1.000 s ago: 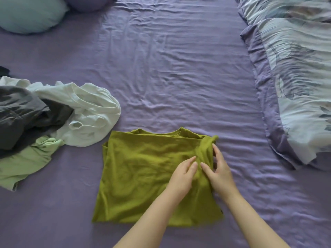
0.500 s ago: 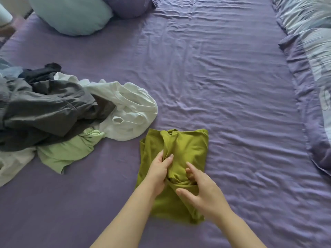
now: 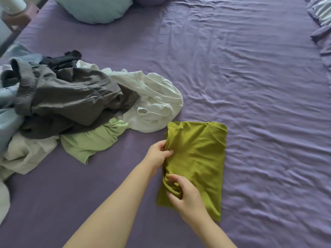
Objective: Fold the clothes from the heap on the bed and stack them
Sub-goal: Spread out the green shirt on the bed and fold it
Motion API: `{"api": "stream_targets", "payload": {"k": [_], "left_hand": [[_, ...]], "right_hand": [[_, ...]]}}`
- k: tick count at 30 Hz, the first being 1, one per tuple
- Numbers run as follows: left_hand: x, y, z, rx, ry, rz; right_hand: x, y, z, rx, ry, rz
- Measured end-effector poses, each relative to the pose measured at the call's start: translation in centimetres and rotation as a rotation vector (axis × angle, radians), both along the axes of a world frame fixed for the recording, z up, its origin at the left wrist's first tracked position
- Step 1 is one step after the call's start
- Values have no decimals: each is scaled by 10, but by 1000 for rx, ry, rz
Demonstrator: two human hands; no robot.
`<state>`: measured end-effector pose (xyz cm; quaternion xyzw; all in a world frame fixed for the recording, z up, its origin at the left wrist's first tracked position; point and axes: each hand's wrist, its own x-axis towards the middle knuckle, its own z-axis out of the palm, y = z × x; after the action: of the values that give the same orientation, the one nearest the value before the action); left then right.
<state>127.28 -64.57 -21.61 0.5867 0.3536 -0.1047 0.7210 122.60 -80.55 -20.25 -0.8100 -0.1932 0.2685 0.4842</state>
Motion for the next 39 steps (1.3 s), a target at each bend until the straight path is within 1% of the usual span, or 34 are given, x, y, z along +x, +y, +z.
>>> {"api": "stream_targets", "payload": {"k": [1,2,4,5,6,8,9,10,12,15,17,18,19,21,23,27,30,32,35,38,39], "left_hand": [[-1,1,-3,37,8,-18],[-1,2,-7,134,35,-54],[-2,4,-16,493,163,-196],[-4,5,-20,654,230,-248],[-6,5,-21,713,268,-254],[-8,2,-21,661,290,-204],[-8,0,-21,635,288,-187],[-6,-2,-20,597,294,-171],[-1,-9,-20,472,309,-116],[12,-18,-20,254,361,31],[20,-23,-19,78,378,126],[22,-26,-17,6,363,140],[23,-29,-15,-22,332,123],[25,-35,-10,-14,253,40],[28,-41,-1,-64,188,-42],[45,-53,21,-117,136,-179],[73,-69,40,-157,82,-182],[97,-82,52,-204,46,-155],[141,-103,67,-262,-7,-150],[180,-127,66,-306,-61,-119],[187,-136,60,-283,-53,-123]], "right_hand": [[-4,3,-5,-24,16,21],[-7,5,-10,-59,40,58],[-8,2,-15,-137,78,124],[-6,-2,-16,-154,60,107],[-3,-7,-16,-164,2,42],[11,-23,-20,-219,-146,-186],[21,-31,-22,-274,-186,-311],[32,-38,-23,-337,-182,-415],[56,-49,-28,-402,-68,-548],[90,-52,-35,-330,177,-660],[108,-53,-38,-343,277,-663],[114,-53,-37,-336,307,-636],[119,-53,-36,-307,318,-600],[125,-59,-31,-218,298,-526],[130,-68,-22,-135,293,-476],[152,-97,0,-10,280,-480],[184,-124,19,61,246,-510],[210,-140,34,62,194,-529],[254,-167,50,7,85,-589],[296,-195,48,-67,-23,-690],[305,-205,41,-111,-28,-733]]}}
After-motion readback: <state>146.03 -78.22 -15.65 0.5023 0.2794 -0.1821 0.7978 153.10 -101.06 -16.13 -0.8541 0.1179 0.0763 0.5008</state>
